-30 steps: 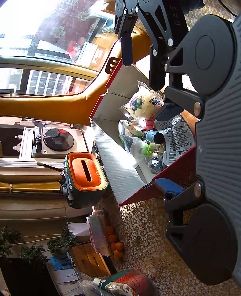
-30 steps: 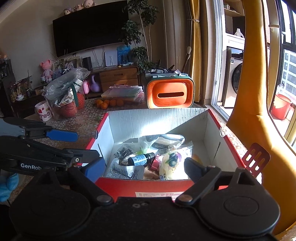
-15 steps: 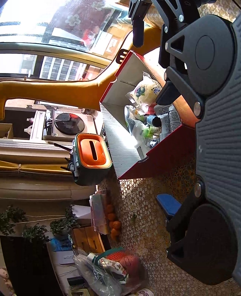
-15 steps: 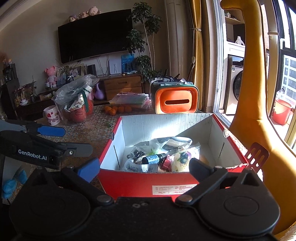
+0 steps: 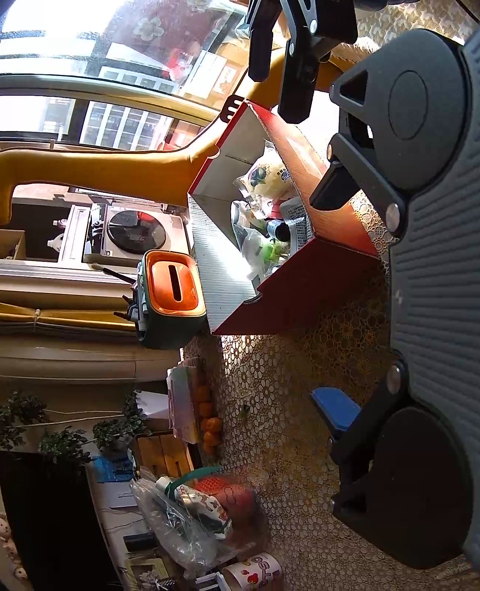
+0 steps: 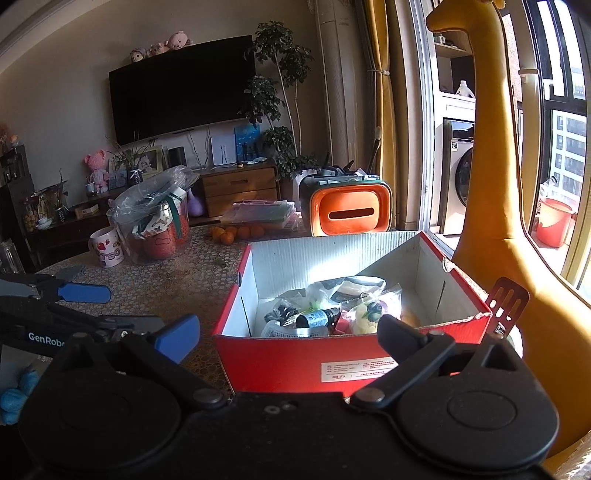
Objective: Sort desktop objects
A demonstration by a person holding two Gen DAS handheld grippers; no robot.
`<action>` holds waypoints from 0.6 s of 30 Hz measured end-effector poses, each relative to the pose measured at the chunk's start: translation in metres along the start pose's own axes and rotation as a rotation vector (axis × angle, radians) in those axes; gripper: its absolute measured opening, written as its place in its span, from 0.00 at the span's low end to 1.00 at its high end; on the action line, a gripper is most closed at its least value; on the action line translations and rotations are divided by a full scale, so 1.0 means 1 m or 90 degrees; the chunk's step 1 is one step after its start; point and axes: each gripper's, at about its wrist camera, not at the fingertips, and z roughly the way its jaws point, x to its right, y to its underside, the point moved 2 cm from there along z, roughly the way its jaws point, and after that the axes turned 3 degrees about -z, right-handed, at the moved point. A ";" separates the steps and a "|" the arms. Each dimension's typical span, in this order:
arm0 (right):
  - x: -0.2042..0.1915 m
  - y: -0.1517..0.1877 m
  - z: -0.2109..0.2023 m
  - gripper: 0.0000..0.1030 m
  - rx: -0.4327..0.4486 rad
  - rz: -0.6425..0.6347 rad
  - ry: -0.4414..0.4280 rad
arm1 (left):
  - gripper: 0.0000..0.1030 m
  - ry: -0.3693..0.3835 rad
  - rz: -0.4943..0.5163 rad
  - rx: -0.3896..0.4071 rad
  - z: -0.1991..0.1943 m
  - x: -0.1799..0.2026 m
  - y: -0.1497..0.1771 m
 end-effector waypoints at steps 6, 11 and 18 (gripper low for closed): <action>-0.006 0.004 -0.006 1.00 -0.002 0.003 -0.004 | 1.00 -0.011 0.016 0.015 -0.013 0.004 0.004; -0.012 0.006 -0.009 1.00 -0.003 -0.009 0.004 | 1.00 -0.040 0.029 0.027 -0.018 0.008 0.005; -0.015 0.010 -0.015 1.00 0.001 -0.001 0.017 | 1.00 -0.014 0.024 0.016 -0.019 0.007 0.007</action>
